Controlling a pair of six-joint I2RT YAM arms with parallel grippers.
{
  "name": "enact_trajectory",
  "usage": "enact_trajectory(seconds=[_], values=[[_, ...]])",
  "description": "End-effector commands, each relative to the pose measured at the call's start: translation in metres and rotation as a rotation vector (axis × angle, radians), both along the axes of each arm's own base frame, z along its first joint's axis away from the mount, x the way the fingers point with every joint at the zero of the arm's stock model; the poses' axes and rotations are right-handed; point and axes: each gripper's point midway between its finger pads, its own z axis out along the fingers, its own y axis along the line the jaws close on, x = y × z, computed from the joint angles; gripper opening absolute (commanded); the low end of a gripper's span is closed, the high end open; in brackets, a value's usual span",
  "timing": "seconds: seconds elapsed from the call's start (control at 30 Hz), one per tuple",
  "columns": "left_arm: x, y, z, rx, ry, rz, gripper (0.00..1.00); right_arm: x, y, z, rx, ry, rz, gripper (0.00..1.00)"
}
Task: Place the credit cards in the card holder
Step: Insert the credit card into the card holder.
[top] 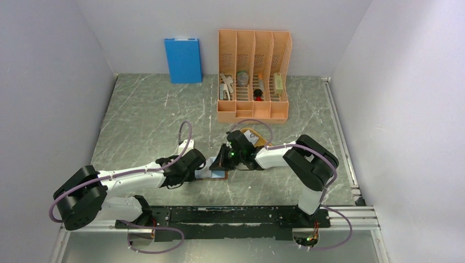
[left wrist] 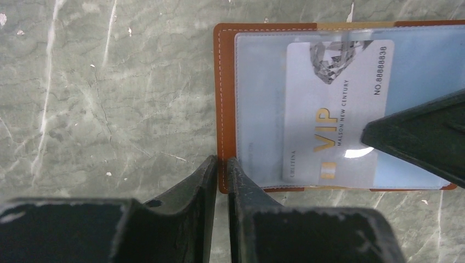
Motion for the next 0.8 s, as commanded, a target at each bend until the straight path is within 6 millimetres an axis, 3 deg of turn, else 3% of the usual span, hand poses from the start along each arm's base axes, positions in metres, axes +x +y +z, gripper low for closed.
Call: enact_trajectory(seconds=[0.0,0.6,0.77], values=[[-0.006,-0.003,-0.011,-0.021,0.030,-0.019,0.18,-0.006,0.008,-0.008,-0.025,0.011,0.019,0.00],[-0.005,-0.008,-0.011,-0.043,0.033,-0.028,0.18,-0.012,0.026,-0.010,-0.031,0.015,0.067,0.00],[-0.004,-0.007,-0.008,-0.040,0.024,-0.022,0.19,-0.013,0.022,-0.007,-0.050,0.008,0.065,0.00]])
